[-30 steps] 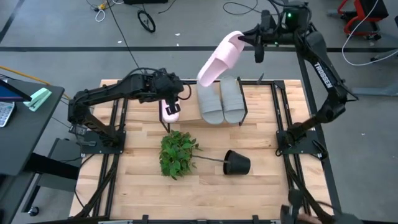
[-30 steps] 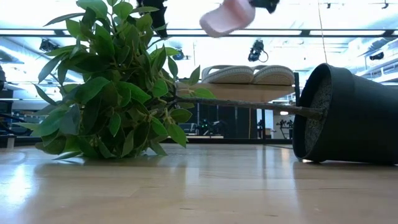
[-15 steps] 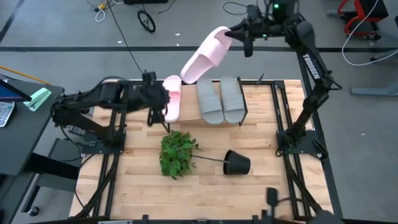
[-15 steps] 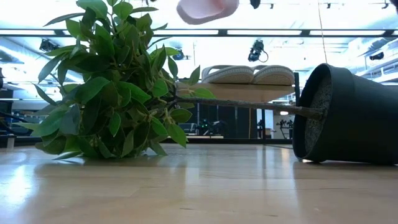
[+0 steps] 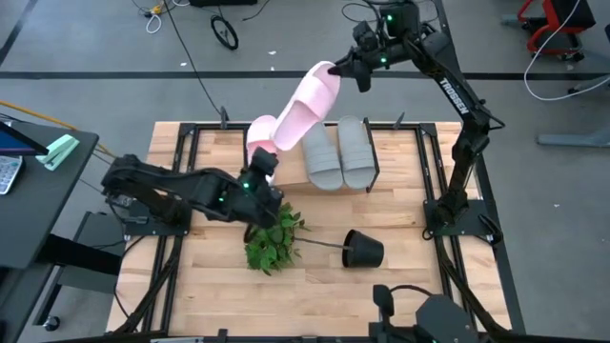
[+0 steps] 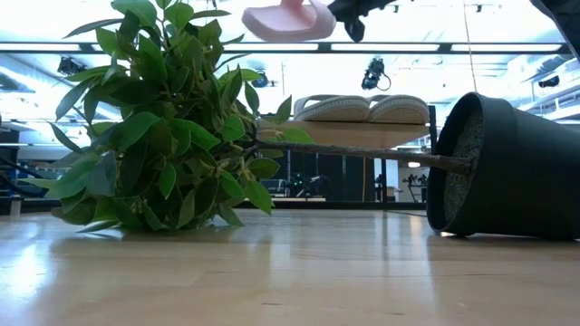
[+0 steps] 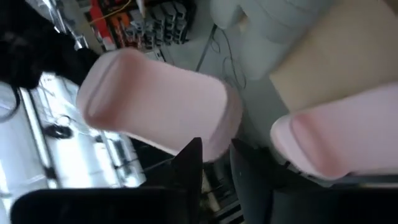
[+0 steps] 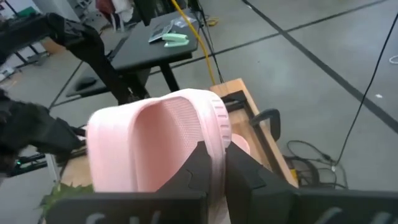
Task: Pick and place slides into the shelf
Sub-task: Put the pink slide on the shelf
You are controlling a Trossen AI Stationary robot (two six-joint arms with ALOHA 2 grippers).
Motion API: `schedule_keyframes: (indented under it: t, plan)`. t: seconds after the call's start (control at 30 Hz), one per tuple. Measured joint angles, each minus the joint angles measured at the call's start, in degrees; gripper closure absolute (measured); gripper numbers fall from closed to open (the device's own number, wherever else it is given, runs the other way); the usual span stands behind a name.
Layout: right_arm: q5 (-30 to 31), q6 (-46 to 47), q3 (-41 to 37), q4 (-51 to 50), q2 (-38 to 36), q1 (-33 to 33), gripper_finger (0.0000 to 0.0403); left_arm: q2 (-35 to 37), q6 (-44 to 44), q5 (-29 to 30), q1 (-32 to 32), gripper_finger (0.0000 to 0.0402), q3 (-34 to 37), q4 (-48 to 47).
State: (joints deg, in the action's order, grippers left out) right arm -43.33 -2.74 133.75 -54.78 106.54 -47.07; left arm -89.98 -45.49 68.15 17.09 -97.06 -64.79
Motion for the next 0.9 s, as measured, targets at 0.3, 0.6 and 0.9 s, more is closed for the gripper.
schedule_keyframes:
  t: [0.3,0.6,0.9]
  plan:
    - [-0.3,1.7,0.1,-4.7,0.0,0.0,0.0378,-2.4,-3.2,0.5,-1.5,0.0287,0.0,1.0]
    - [-0.4,0.1,0.1,-9.6,0.0,2.6,0.0378,-2.4,-8.1,-4.2,-2.8,0.0258,0.0,4.9]
    - [-0.4,-0.1,0.1,-9.7,0.0,3.5,0.0378,-2.4,-12.4,-9.8,-2.7,0.0206,0.0,9.5]
